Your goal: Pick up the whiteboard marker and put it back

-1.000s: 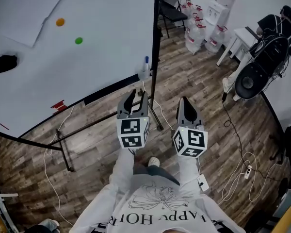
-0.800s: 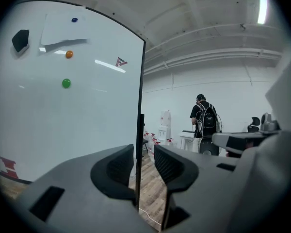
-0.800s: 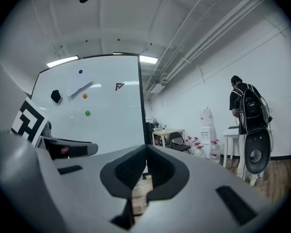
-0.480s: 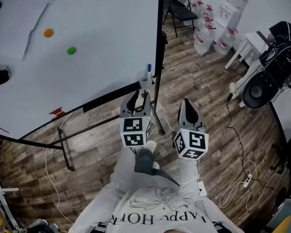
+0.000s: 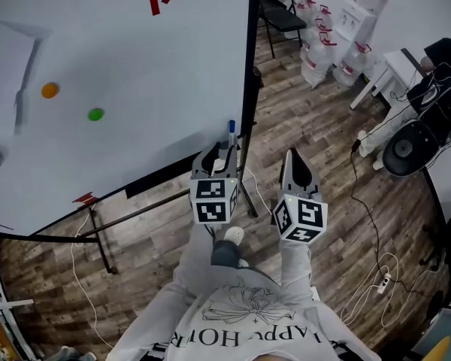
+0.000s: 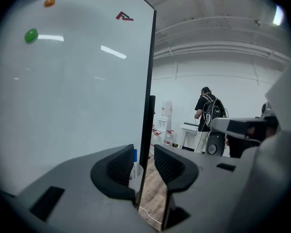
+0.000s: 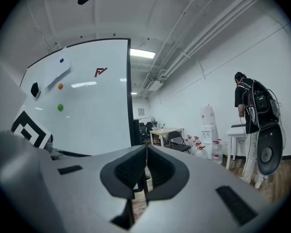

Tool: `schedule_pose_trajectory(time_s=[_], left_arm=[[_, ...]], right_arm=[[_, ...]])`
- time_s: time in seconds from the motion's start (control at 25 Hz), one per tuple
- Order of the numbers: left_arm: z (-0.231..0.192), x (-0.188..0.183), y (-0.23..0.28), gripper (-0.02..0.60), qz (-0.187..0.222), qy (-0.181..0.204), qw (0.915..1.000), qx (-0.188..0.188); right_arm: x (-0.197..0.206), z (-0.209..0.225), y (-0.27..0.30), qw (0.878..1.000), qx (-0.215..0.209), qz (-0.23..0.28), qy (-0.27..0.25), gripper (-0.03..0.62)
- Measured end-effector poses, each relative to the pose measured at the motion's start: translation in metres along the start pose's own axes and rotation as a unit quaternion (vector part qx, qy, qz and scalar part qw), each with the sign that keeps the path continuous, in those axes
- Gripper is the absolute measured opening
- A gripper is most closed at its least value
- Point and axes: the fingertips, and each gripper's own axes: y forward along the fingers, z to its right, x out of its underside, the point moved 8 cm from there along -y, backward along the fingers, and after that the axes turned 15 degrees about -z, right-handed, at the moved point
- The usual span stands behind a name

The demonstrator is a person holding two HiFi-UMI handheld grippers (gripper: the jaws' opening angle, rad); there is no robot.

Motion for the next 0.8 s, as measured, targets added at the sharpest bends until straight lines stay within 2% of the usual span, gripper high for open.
schedule_pose_trajectory(time_s=[0.4,0.8], left_arm=[[-0.021,-0.012,0.068,0.112,-0.066,-0.005,0.9977,0.013],[-0.023,-0.014,0.110,0.120,-0.107,-0.002,0.9939,0.028]], right_arm=[[-0.006,0.010,0.057,1.000,0.016,-0.021,0.001,0.005],[0.002,0.022,0.085,0.998,0.027,-0.045,0.018,0.006]])
